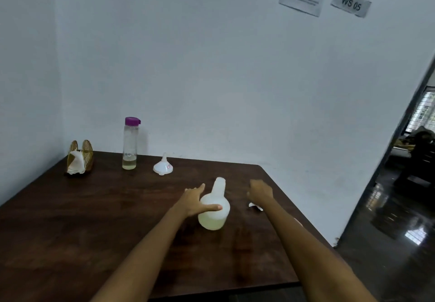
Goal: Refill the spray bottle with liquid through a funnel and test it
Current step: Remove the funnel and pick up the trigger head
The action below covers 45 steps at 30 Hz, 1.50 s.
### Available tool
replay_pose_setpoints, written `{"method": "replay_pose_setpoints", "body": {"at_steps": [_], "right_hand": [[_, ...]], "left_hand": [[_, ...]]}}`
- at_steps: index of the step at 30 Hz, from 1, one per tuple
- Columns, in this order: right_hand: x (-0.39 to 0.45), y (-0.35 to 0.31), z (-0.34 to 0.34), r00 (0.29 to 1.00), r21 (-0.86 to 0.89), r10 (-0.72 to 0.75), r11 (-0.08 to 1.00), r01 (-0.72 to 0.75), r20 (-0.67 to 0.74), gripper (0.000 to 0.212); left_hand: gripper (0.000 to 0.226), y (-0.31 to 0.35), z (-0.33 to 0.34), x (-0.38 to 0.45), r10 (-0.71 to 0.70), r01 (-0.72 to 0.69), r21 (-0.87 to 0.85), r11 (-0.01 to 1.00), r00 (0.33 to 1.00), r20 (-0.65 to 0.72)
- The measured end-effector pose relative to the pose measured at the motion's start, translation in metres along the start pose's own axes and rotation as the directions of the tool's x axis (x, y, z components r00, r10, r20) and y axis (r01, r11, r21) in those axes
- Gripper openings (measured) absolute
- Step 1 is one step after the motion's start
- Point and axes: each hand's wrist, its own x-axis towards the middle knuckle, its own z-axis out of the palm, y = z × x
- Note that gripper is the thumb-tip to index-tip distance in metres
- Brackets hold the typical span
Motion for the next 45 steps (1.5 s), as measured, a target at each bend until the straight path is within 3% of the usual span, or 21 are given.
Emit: {"method": "replay_pose_setpoints", "body": {"at_steps": [3, 6, 8, 14, 19, 26, 29, 32, 35, 36, 38, 40, 42, 45], "right_hand": [[0.003, 0.029, 0.029, 0.993, 0.026, 0.05, 0.998, -0.053, 0.106, 0.035], [0.013, 0.046, 0.047, 0.992, -0.029, 0.06, 0.998, -0.057, 0.112, 0.038], [0.018, 0.051, 0.056, 0.995, -0.069, 0.044, 0.997, -0.038, 0.087, 0.035], [0.036, 0.041, 0.068, 0.998, 0.0, 0.04, 0.999, -0.04, 0.048, 0.027], [0.038, 0.038, 0.073, 0.994, 0.047, 0.099, 0.994, -0.1, 0.04, 0.046], [0.017, 0.027, 0.069, 0.996, 0.027, 0.052, 0.998, -0.055, 0.075, 0.051], [0.008, 0.024, 0.07, 1.0, -0.03, -0.015, 0.999, 0.015, 0.004, 0.047], [0.005, 0.021, 0.047, 0.979, -0.037, -0.093, 0.995, 0.087, -0.179, 0.039], [0.014, 0.02, 0.014, 0.865, 0.132, -0.068, 0.979, 0.153, -0.496, 0.042], [0.016, 0.019, 0.0, 0.85, 0.323, 0.005, 0.926, 0.194, -0.526, 0.038], [0.014, 0.013, -0.026, 0.847, 0.66, 0.192, 0.717, 0.223, -0.496, 0.031], [0.009, 0.006, -0.046, 0.836, 0.858, 0.365, 0.466, 0.218, -0.411, 0.029], [0.002, 0.003, -0.061, 0.816, 0.938, 0.469, 0.236, 0.253, -0.339, 0.026], [-0.008, 0.008, -0.077, 0.82, 0.943, 0.507, -0.042, 0.331, -0.265, 0.026]], "left_hand": [[0.101, 0.018, 0.016, 0.01, 0.0, -0.008, -0.117, 0.993, 0.998, -0.062], [0.051, 0.022, 0.032, 0.016, 0.003, -0.018, -0.071, 0.997, 0.978, -0.209], [0.043, 0.021, 0.037, 0.017, -0.002, -0.015, -0.057, 0.998, 0.96, -0.281], [0.055, 0.019, 0.034, 0.024, -0.058, 0.025, -0.12, 0.992, 0.958, -0.281], [0.07, 0.017, 0.034, 0.024, -0.103, 0.066, -0.141, 0.988, 0.958, -0.27], [0.066, 0.031, 0.032, 0.02, -0.12, 0.102, -0.076, 0.992, 0.952, -0.282], [0.069, 0.034, 0.03, 0.022, -0.15, 0.137, -0.067, 0.988, 0.955, -0.256], [0.068, 0.035, 0.03, 0.022, -0.164, 0.154, -0.06, 0.986, 0.956, -0.242], [0.073, 0.037, 0.03, 0.021, -0.173, 0.164, -0.057, 0.985, 0.958, -0.227], [0.072, 0.038, 0.03, 0.021, -0.172, 0.164, -0.054, 0.985, 0.96, -0.222], [0.07, 0.039, 0.03, 0.019, -0.168, 0.161, -0.05, 0.986, 0.963, -0.209], [0.069, 0.039, 0.029, 0.017, -0.166, 0.159, -0.05, 0.986, 0.966, -0.2], [0.069, 0.041, 0.029, 0.015, -0.164, 0.159, -0.04, 0.986, 0.966, -0.2], [0.069, 0.043, 0.029, 0.013, -0.156, 0.152, -0.037, 0.988, 0.966, -0.207]]}}
